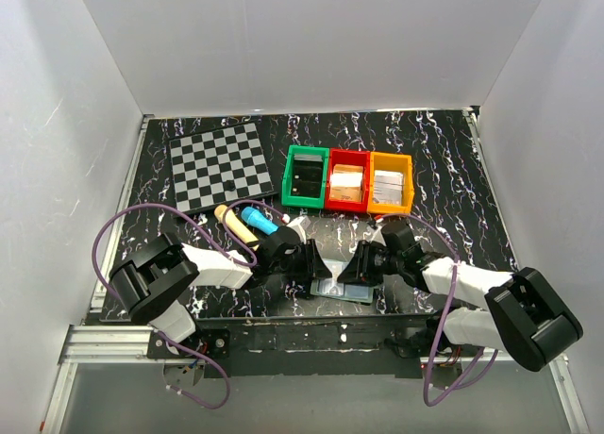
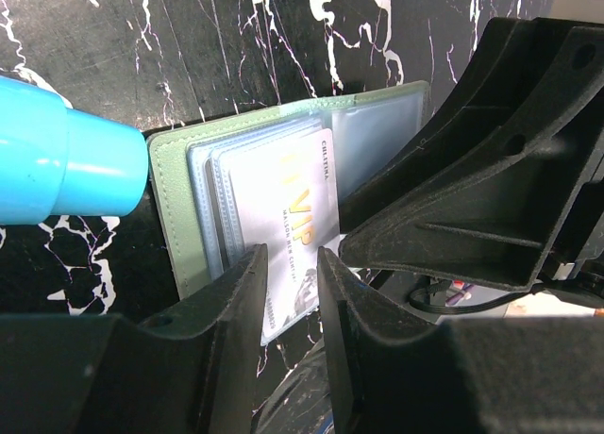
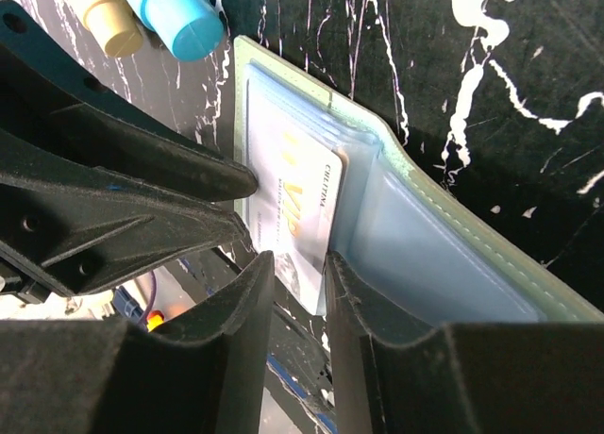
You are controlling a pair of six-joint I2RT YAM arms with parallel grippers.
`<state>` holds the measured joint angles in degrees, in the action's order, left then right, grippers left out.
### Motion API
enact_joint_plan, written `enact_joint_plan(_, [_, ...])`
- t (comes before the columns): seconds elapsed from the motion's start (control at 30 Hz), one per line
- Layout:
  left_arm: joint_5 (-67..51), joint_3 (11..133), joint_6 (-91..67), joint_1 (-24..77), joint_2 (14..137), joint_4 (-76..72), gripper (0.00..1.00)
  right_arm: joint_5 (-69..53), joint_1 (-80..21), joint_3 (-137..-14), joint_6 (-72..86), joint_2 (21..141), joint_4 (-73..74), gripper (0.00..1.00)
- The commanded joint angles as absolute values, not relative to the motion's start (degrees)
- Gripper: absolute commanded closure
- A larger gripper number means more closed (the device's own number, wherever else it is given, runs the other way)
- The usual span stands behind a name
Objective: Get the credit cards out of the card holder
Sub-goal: Remove the credit card from the card holder.
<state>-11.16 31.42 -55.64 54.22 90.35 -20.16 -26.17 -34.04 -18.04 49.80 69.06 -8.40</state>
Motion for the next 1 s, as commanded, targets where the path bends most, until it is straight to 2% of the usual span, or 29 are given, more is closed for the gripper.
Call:
enact_joint_plan(0.0, [-10.63, 30.67, -55.28, 54.23, 91.67, -16.96, 0.72, -29.53, -33.66, -17.05, 51.15, 69.7, -15.55, 0.65])
enact_joint_plan(0.33, [-10.63, 31.02, -55.46, 54.23, 92.2, -16.44, 0.73, -30.06, -32.43, -15.65, 51.42, 67.77, -17.23, 0.74])
enact_joint_plan(0.6, [-10.37, 31.38, -54.93, 54.23, 91.49, -15.47, 0.73, -30.59, -31.64, -14.77, 51.5, 66.88, -18.37, 0.74])
enact_joint_plan(0.83, [-10.28, 31.46, -54.23, 54.23, 89.48, -14.85, 0.71, -30.76, -31.46, -15.03, 51.5, 67.67, -18.02, 0.74])
enact_joint_plan(0.97, [-10.55, 31.46, -54.14, 54.23, 87.72, -14.24, 0.64, -30.85, -31.38, -14.94, 51.5, 68.47, -17.93, 0.73])
